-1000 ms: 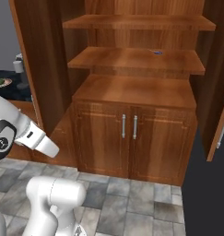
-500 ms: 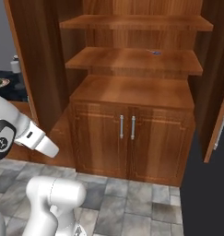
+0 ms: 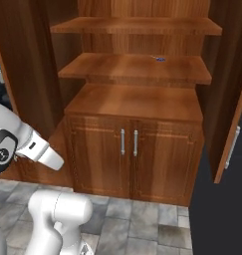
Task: Pick the avocado and bread from the counter and place them on the plate. Then pick the jam from the cabinet and place it next to the plate. Lastly close the cabinet door.
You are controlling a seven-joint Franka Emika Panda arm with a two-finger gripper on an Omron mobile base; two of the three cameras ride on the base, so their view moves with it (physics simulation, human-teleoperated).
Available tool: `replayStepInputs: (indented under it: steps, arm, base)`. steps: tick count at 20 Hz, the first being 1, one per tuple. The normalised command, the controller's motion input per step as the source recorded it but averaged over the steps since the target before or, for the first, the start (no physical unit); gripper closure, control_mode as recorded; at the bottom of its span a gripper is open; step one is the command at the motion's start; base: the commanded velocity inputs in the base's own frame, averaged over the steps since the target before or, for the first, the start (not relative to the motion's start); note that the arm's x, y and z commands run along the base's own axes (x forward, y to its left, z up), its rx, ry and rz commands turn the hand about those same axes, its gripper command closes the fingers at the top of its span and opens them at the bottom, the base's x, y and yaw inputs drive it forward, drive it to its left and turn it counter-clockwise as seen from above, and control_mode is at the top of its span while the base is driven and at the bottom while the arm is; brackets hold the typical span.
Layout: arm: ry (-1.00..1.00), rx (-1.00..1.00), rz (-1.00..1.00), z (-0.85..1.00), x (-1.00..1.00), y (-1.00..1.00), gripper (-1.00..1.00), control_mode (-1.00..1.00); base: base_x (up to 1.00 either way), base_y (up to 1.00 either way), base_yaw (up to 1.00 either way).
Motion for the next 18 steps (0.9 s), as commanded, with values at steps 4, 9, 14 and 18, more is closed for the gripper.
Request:
replayStepInputs:
  steps: [4, 9, 14, 18]
  arm:
    - [0.0, 0.0, 0.0, 0.0, 0.0, 0.0, -1.0, 1.0]
    - [0.0, 0.0, 0.0, 0.0, 0.0, 0.0, -1.0, 1.0]
    - [0.0, 0.0, 0.0, 0.0, 0.0, 0.0, -1.0, 1.0]
    - [0.0, 0.0, 0.0, 0.0, 0.0, 0.0, -1.0, 1.0]
  base:
    - [0.42, -0.07, -0.19]
    - [0.39, 0.0, -0.22]
    - [0.44, 0.0, -0.2]
    - [0.58, 0.0, -0.12]
